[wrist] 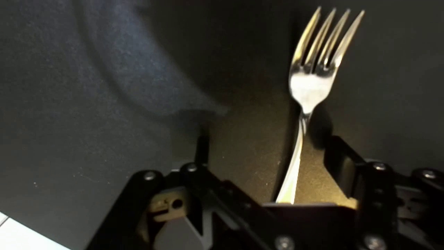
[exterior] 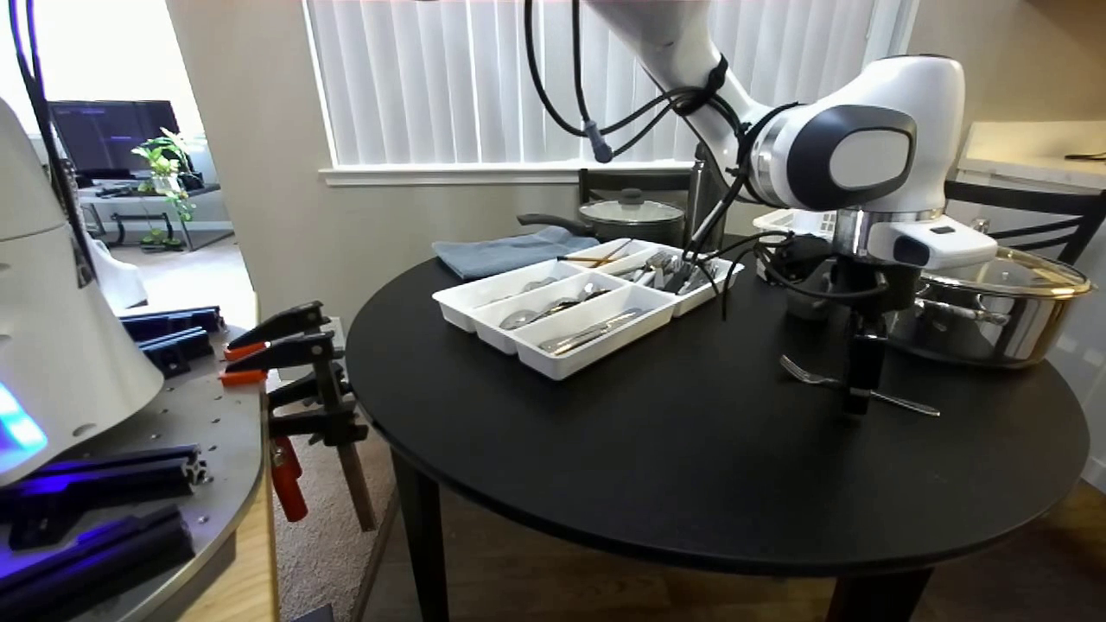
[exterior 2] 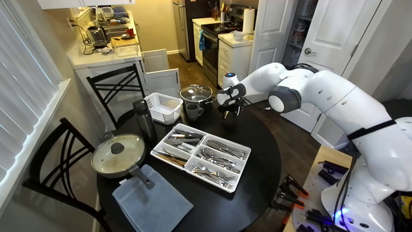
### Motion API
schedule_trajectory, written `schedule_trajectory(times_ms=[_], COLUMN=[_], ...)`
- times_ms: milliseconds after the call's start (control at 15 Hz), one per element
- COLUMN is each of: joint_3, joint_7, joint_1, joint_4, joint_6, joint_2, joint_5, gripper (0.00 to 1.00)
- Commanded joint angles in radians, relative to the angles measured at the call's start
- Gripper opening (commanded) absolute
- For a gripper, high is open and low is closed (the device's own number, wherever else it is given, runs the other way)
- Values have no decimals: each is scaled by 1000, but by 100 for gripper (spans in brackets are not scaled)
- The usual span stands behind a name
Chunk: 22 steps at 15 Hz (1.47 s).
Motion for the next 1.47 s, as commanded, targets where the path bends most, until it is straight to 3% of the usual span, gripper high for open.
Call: schedule_trajectory(times_ms=[0, 467, 600, 1200, 1267, 1400], joint_3=[1, 11, 23, 43, 43, 46], joint_7=[53, 52, 45, 24, 26, 27], joint_1=[-22, -28, -33, -43, -42, -42], joint_4=[45, 36, 29, 13, 11, 11], joint_6=[-10, -1, -1, 3, 0, -7], joint_2=[13, 6, 10, -10, -14, -20], joint_5=[-10, 27, 45, 95, 98, 104], gripper=[53, 8, 1, 0, 25, 32])
